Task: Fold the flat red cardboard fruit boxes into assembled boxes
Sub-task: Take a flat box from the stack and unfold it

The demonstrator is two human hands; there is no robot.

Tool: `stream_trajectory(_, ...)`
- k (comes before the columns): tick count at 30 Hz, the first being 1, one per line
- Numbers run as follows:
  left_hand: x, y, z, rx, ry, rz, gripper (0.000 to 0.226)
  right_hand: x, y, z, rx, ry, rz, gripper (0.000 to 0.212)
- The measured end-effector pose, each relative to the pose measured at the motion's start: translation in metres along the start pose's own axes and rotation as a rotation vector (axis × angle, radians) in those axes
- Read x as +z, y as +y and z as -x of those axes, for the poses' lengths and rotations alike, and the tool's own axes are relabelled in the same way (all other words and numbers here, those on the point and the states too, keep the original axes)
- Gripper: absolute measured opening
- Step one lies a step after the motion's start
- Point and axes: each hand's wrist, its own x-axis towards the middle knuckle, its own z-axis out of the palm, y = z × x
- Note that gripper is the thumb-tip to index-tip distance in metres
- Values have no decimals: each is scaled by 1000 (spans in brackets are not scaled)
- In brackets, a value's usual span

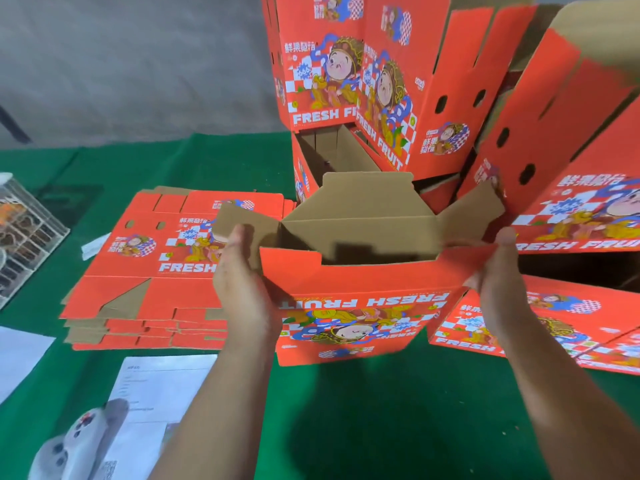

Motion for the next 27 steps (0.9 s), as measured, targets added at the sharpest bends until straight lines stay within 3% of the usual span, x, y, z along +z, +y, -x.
stream_trajectory(3, 6, 3, 14, -56, -50, 76, 60, -5, 3, 7, 41, 19, -87, 87)
stream_trajectory(5, 11, 7, 17, -66, -85, 77, 69, -10, 0, 12, 1, 16, -132, 84)
stream_trajectory(7, 13, 9, 17, -69, -130, 78, 75, -13, 2, 13, 5, 24, -112, 101)
stream_trajectory(11, 8, -8, 18, -19, -214, 34, 71, -14, 1, 13, 21, 47, 252, 108)
stream_trajectory(15, -14, -39, 10, 111, -240, -205, 108, -5, -2, 10, -25, 15, 531, 90)
stream_trajectory(17, -22, -46, 4, 159, -221, -334, 114, 3, 5, 5, -70, -29, 589, 77)
stream_trajectory(20, -23, -47, -6, 333, -246, -501, 98, 11, 11, 2, -142, -74, 615, 59)
stream_trajectory(23, -20, -42, -18, 562, -242, -766, 73, 16, 13, -1, -228, -131, 596, 15)
stream_trajectory(24, -20, -41, -19, 618, -229, -863, 72, 16, 15, -3, -265, -153, 588, 12)
stream_trajectory(27, -21, -38, -20, 673, -179, -1069, 75, 16, 19, -4, -328, -175, 594, 51)
